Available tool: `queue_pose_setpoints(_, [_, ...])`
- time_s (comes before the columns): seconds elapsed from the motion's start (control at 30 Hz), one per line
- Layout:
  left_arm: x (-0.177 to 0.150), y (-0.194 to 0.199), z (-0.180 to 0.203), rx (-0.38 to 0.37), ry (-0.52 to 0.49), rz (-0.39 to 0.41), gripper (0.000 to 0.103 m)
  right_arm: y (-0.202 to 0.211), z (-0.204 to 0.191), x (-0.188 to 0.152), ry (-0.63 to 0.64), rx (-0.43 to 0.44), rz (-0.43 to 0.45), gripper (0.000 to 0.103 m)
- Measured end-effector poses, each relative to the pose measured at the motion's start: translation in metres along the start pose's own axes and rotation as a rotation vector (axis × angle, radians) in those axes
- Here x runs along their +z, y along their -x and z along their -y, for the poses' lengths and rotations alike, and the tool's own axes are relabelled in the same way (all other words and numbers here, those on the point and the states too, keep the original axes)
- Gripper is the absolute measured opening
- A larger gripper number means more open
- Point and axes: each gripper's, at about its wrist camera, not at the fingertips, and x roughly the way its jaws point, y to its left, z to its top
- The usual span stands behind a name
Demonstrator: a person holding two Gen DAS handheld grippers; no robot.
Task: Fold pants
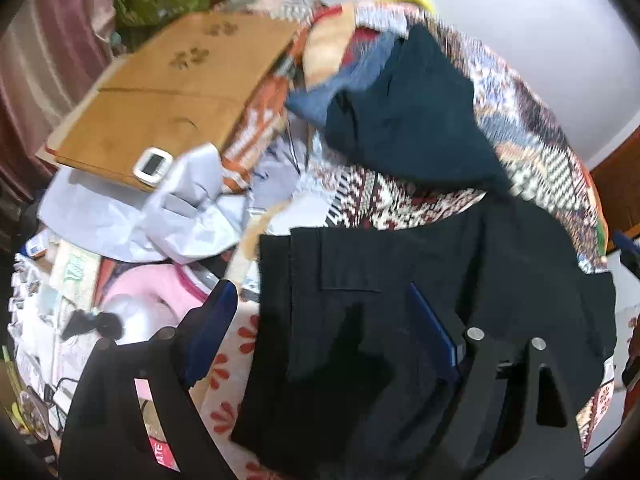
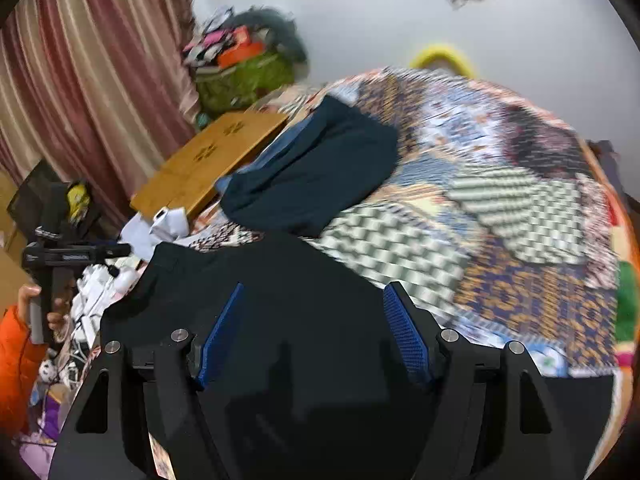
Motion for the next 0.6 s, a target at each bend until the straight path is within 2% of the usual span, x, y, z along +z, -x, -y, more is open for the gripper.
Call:
queue_pose_setpoints(0.07, [0.001, -0.025, -0.001, -0.008, 0.013, -0.061, 0.086, -0.024, -0.006, 0.008, 0.015, 0.006, -0.043, 0.068])
queue_pose_setpoints(0.13, [0.000, -0.042, -0.002, -0.011, 0.021, -0.089, 0.082, -0.049, -0.011, 0.017, 0.033, 0.015, -0.081, 0.068])
queue_pose_setpoints(0.27, [-0.003, -0.059, 0.002, -0.032, 0.006, -0.083, 0.076, -0.092, -0.017, 0.036, 0.032, 0.026, -0.135, 0.067])
queue_pose_setpoints(0.33, [-0.006, -0.061, 0.005, -0.031, -0.024, -0.065, 0.073, -0.114, -0.019, 0.045, 0.017, 0.047, -0.169, 0.060])
queue_pose_setpoints(0.4, [-0.009, -0.062, 0.005, -0.025, -0.044, -0.043, 0.072, -0.141, -0.024, 0.052, 0.036, 0.072, -0.230, 0.047])
queue_pose_setpoints(0.43, [-0.011, -0.062, 0.006, -0.022, -0.045, -0.035, 0.071, -0.146, -0.029, 0.051, 0.053, 0.073, -0.256, 0.045])
queue_pose_setpoints(0.47, [-0.012, -0.062, 0.005, -0.019, -0.045, -0.029, 0.070, -0.159, -0.034, 0.051, 0.087, 0.068, -0.298, 0.038])
queue_pose_setpoints(0.5, [-0.014, -0.062, 0.005, -0.011, -0.047, -0.018, 0.069, -0.165, -0.039, 0.049, 0.108, 0.060, -0.321, 0.027])
queue_pose_setpoints(0.57, [-0.015, -0.062, 0.004, 0.024, -0.044, 0.006, 0.069, -0.175, -0.048, 0.044, 0.173, 0.014, -0.340, 0.011])
queue_pose_setpoints(0.6, [-0.016, -0.062, 0.004, 0.043, -0.042, 0.018, 0.069, -0.178, -0.051, 0.043, 0.190, -0.001, -0.339, 0.010])
